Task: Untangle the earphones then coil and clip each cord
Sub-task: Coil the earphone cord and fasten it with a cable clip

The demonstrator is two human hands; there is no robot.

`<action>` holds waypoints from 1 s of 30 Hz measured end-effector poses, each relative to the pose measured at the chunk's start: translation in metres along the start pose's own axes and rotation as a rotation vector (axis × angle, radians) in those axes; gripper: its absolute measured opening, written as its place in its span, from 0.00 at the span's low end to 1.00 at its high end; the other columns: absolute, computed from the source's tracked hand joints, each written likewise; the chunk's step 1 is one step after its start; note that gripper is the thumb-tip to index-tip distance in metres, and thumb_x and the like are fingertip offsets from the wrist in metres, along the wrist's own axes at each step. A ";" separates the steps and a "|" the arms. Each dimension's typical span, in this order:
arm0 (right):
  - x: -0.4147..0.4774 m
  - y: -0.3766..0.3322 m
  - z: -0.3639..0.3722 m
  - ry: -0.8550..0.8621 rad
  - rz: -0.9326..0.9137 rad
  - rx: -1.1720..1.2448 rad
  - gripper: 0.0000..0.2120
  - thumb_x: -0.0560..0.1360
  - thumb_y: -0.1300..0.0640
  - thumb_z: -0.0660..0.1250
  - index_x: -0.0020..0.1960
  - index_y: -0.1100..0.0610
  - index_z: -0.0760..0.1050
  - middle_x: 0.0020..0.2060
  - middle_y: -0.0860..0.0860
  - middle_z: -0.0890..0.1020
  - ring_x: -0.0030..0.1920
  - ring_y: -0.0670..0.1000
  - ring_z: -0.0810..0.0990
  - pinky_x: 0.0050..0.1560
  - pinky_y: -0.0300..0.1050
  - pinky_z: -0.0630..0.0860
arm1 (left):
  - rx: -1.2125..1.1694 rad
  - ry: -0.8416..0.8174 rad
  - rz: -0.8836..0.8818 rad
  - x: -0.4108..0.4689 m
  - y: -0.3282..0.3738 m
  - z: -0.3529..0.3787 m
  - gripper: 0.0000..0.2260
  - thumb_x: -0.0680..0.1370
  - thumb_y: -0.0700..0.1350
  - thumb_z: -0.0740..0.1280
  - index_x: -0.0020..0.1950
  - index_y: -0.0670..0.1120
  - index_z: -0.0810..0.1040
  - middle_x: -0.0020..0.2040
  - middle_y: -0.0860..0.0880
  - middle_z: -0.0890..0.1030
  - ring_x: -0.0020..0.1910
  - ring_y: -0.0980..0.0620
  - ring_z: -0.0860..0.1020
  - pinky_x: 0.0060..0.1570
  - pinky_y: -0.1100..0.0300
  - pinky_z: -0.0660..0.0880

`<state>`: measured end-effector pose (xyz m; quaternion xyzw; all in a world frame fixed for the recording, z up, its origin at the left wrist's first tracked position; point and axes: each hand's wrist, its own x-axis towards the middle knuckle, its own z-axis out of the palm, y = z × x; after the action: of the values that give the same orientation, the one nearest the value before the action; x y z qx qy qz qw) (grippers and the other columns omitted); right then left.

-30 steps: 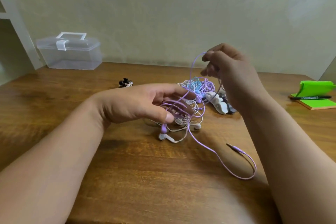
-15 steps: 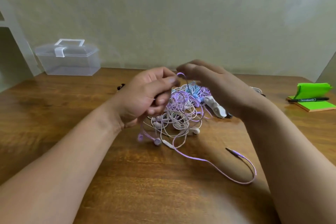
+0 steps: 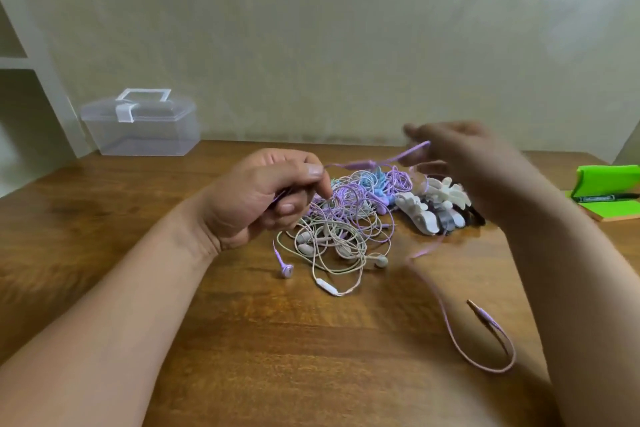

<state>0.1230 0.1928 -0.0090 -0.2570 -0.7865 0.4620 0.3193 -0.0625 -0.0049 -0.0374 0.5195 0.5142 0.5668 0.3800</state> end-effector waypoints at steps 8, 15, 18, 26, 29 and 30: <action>-0.019 -0.022 0.037 -0.497 -0.039 0.041 0.36 0.78 0.28 0.54 0.60 0.59 0.82 0.47 0.57 0.88 0.52 0.58 0.87 0.64 0.61 0.78 | 0.238 0.019 -0.044 0.004 -0.002 0.007 0.11 0.78 0.45 0.66 0.41 0.41 0.82 0.25 0.46 0.66 0.22 0.54 0.60 0.22 0.66 0.56; -0.018 -0.017 0.037 -0.399 -0.145 0.016 0.12 0.83 0.58 0.67 0.42 0.59 0.81 0.37 0.59 0.86 0.40 0.53 0.85 0.47 0.46 0.79 | 0.288 0.069 -0.014 0.005 -0.004 0.003 0.10 0.81 0.38 0.64 0.42 0.44 0.81 0.33 0.42 0.79 0.20 0.54 0.67 0.21 0.67 0.61; -0.008 -0.013 0.026 -0.267 -0.053 0.334 0.19 0.80 0.61 0.61 0.30 0.55 0.75 0.34 0.58 0.83 0.41 0.55 0.84 0.54 0.52 0.79 | 0.284 0.111 -0.019 0.006 -0.008 0.002 0.10 0.81 0.34 0.61 0.46 0.43 0.80 0.34 0.44 0.78 0.21 0.55 0.65 0.22 0.67 0.60; -0.012 -0.010 0.041 -0.201 -0.199 -0.099 0.28 0.74 0.28 0.61 0.61 0.47 0.81 0.54 0.42 0.86 0.58 0.44 0.84 0.66 0.56 0.76 | 0.395 0.095 -0.064 0.007 -0.007 0.012 0.12 0.85 0.45 0.63 0.47 0.42 0.81 0.29 0.49 0.68 0.27 0.54 0.63 0.27 0.63 0.61; -0.021 -0.011 0.058 -0.411 -0.217 -0.178 0.20 0.82 0.38 0.65 0.63 0.53 0.78 0.44 0.49 0.87 0.43 0.50 0.87 0.52 0.57 0.84 | 0.453 0.089 -0.059 0.007 -0.010 0.015 0.11 0.85 0.43 0.63 0.48 0.40 0.81 0.28 0.50 0.71 0.28 0.55 0.66 0.28 0.63 0.63; -0.021 -0.010 0.060 -0.449 -0.197 -0.222 0.18 0.83 0.40 0.65 0.58 0.55 0.79 0.39 0.50 0.84 0.37 0.51 0.85 0.45 0.56 0.84 | 0.467 0.088 -0.065 0.006 -0.011 0.014 0.10 0.85 0.41 0.62 0.49 0.39 0.81 0.29 0.50 0.72 0.28 0.54 0.67 0.29 0.63 0.63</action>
<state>0.0917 0.1401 -0.0273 -0.1039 -0.9047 0.3849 0.1501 -0.0508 0.0060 -0.0480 0.5512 0.6638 0.4422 0.2450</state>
